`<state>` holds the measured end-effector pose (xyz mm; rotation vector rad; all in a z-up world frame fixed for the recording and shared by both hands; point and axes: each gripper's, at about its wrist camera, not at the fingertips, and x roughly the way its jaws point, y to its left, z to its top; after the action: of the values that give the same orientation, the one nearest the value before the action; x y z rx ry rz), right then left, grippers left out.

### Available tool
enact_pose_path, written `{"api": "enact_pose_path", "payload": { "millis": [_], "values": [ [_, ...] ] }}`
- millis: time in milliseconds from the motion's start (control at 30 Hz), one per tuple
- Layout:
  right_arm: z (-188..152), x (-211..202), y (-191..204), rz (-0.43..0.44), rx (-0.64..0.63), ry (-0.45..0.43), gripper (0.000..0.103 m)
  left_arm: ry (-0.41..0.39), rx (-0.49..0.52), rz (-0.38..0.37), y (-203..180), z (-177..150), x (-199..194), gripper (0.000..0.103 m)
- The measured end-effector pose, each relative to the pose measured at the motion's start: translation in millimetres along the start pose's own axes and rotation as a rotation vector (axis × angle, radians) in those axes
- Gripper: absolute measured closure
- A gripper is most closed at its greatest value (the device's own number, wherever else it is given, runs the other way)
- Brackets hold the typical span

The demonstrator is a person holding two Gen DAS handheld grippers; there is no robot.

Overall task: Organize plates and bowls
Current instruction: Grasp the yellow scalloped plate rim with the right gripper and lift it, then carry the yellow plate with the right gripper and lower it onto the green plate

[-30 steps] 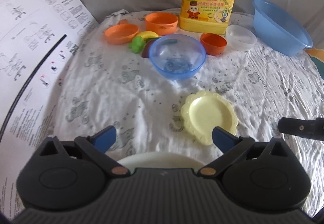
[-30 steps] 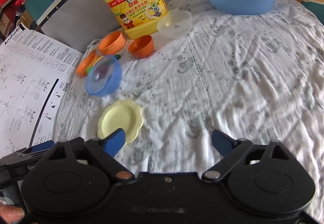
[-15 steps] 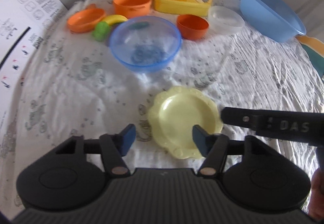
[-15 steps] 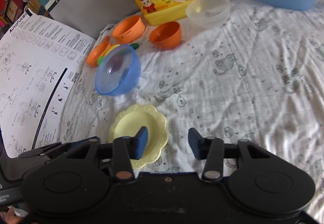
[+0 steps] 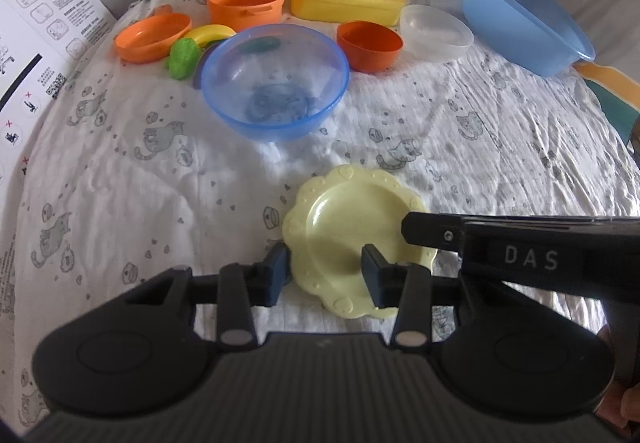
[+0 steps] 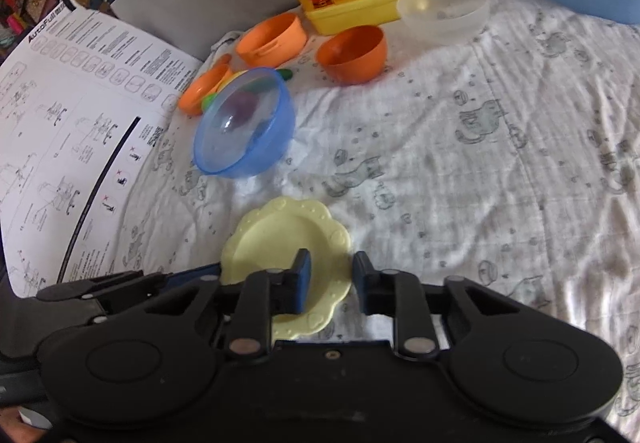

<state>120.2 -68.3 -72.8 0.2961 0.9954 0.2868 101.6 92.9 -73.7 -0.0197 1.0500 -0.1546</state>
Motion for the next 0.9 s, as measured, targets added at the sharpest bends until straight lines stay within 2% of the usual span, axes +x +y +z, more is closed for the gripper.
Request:
{"api": "enact_pose_path", "payload": {
  "millis": [300, 500, 667, 900],
  "values": [
    [-4, 4, -1, 0.005, -0.062, -0.054, 0.083, -0.018, 0.015, -0.007, 0, -3, -1, 0.063],
    [-4, -3, 7, -0.056, -0.029, -0.045, 0.083, -0.009, -0.008, -0.005, -4, -2, -5, 0.066],
    [-5, -10, 3, -0.062, 0.002, -0.022, 0.083, 0.003, -0.011, -0.008, -8, -3, -10, 0.067],
    [-2, -33, 2, -0.056, 0.023, -0.030, 0.083, -0.022, -0.009, -0.004, -15, 1, -28, 0.068]
  ]
}}
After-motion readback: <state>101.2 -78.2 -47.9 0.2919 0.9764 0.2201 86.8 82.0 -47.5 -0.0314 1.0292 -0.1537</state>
